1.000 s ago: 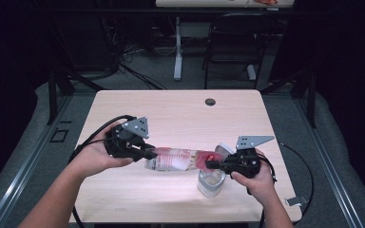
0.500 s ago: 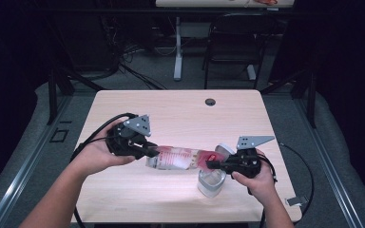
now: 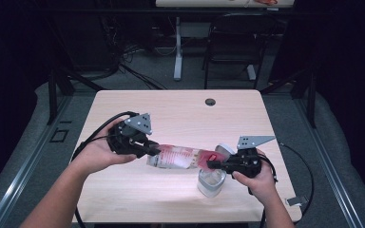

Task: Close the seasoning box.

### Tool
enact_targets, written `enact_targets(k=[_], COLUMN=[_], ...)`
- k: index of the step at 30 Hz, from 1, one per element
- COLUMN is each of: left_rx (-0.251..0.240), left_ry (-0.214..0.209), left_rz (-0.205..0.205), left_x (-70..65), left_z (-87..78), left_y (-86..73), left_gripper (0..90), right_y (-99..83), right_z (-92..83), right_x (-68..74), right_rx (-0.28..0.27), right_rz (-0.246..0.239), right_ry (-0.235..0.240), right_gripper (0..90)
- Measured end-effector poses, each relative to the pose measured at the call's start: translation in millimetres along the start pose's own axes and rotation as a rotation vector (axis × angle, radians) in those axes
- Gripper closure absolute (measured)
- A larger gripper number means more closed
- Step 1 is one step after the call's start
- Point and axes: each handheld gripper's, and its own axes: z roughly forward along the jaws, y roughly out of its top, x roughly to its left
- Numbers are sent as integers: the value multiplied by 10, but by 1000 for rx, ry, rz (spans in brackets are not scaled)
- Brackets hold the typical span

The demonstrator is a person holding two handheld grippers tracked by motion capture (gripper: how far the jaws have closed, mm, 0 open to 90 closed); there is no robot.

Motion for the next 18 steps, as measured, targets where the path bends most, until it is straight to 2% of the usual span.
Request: enact_targets(k=[18], left_rx=[-6], left_ry=[-1], left_rz=[4], left_x=[24], left_z=[-3], left_y=[109], left_gripper=[790], right_y=[-22], right_z=[-25], right_x=[-32], right_rx=[-9], right_rz=[18], right_ry=[-12], right_gripper=[898])
